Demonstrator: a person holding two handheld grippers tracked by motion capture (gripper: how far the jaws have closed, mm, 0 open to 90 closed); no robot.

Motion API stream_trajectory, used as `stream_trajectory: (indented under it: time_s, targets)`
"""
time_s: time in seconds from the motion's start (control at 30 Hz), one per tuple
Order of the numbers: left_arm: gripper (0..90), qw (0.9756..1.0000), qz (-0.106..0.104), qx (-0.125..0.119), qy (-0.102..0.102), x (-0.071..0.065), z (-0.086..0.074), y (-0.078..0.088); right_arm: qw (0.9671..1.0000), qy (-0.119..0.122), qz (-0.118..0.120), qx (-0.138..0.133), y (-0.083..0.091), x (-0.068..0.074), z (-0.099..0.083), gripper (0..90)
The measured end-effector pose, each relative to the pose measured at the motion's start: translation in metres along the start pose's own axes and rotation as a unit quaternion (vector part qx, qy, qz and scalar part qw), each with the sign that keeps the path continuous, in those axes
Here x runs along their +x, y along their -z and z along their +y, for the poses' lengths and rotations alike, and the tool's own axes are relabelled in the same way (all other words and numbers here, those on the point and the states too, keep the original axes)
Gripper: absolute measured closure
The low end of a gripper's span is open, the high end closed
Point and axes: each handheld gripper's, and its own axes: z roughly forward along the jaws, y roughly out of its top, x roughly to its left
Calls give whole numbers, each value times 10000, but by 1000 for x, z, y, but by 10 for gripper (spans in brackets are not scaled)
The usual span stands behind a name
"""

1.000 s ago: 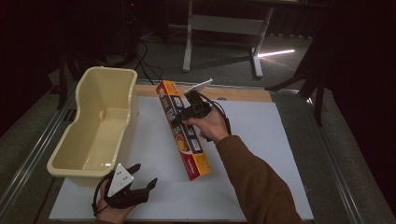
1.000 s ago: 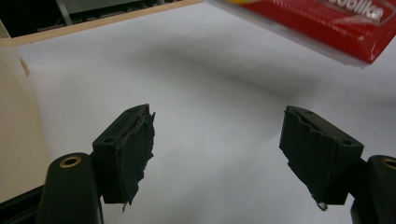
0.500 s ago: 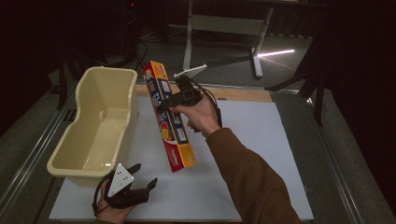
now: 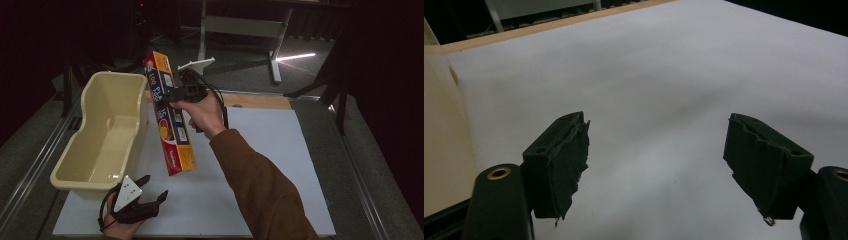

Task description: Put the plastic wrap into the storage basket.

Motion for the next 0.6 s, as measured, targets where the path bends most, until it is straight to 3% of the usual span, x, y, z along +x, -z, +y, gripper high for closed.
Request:
stream_trajectory:
  time_s: [0.17, 0.4, 0.6]
  targets:
    - [254, 10000, -5, -3, 6, 0, 0, 0, 9997, -110, 204, -72, -4, 4, 3, 386]
    - [254, 10000, -33, -36, 5, 0, 0, 0, 10000, -20, 29, -77, -9, 18, 7, 386]
    - [254, 10000, -18, -49, 2, -1, 1, 0, 9999, -82, 76, -39, -12, 26, 11, 387]
